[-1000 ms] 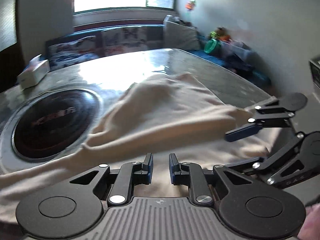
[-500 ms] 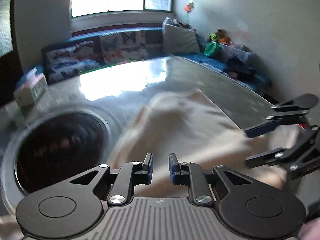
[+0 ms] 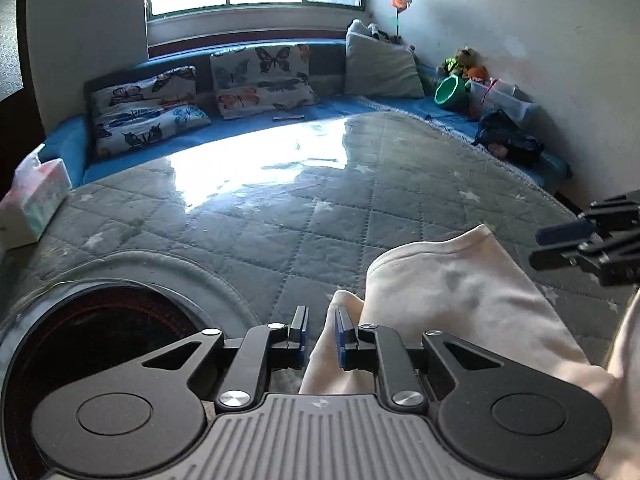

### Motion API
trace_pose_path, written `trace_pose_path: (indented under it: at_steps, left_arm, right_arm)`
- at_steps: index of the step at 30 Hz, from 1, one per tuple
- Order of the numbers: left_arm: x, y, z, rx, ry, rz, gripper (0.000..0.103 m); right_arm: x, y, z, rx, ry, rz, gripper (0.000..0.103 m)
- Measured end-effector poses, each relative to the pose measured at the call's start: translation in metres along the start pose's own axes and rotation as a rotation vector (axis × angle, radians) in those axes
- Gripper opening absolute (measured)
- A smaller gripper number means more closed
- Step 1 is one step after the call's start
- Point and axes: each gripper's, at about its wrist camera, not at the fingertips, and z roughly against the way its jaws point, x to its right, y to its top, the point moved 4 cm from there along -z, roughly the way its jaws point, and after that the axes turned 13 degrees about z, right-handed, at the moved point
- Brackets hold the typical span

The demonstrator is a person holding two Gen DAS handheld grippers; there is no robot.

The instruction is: Fold clothes

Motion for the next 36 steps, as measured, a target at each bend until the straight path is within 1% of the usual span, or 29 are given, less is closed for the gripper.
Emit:
trace_pose_path:
  at_steps: [4,6,9,13,18,20,21,23,24,26,28,31,35,36]
  left_arm:
    - [-0.001,0.001,-0.012,-0.026,-0.035,0.011,0.016]
    - [-0.002,0.001,-0.018,-0.035,-0.032,0.019,0.016]
    - [-0.005,0.002,-0.020,-0.042,-0.053,0.025,0.016]
    - [-0.008,0.002,-0.022,-0.057,-0.110,0.045,0.016]
    - [-0.009,0.004,-0.026,-0.072,-0.133,0.061,0.016]
    - [-0.010,0.004,-0.026,-0.074,-0.149,0.068,0.015]
    - [-0.009,0.003,-0.026,-0.073,-0.156,0.066,0.013]
    - [-0.010,0.003,-0.023,-0.054,-0.150,0.059,0.007]
    - [-0.010,0.003,-0.022,-0.044,-0.147,0.056,0.005]
    - [-0.012,0.005,-0.016,-0.008,-0.117,0.054,0.004]
    - [-0.014,0.007,-0.009,0.029,-0.087,0.053,0.003]
    - [-0.023,0.013,0.007,0.111,-0.032,0.062,0.003]
    - [-0.050,0.022,0.025,0.194,0.057,0.124,0.003]
    - [-0.057,0.023,0.028,0.204,0.073,0.140,0.003]
  right_arm:
    - [0.013,0.001,-0.020,-0.016,0.003,-0.053,0.033]
    - [0.017,0.000,-0.030,-0.024,0.010,-0.078,0.033]
    - [0.020,0.000,-0.040,-0.031,0.015,-0.093,0.032]
    - [0.021,0.001,-0.048,-0.032,0.035,-0.112,0.031]
    - [0.019,0.002,-0.053,-0.033,0.053,-0.112,0.030]
    - [0.018,0.002,-0.056,-0.038,0.052,-0.110,0.026]
    - [0.018,0.002,-0.056,-0.037,0.050,-0.110,0.024]
    - [0.017,0.002,-0.057,-0.036,0.047,-0.110,0.016]
    - [0.017,0.003,-0.056,-0.036,0.045,-0.109,0.015]
    - [0.016,0.003,-0.055,-0.029,0.034,-0.102,0.008]
    - [0.015,0.004,-0.052,-0.019,0.020,-0.094,0.006]
    - [0.012,0.008,-0.046,0.008,-0.010,-0.072,0.005]
    - [0.011,0.015,-0.042,0.028,-0.054,-0.036,0.005]
    - [0.012,0.016,-0.042,0.031,-0.068,-0.032,0.005]
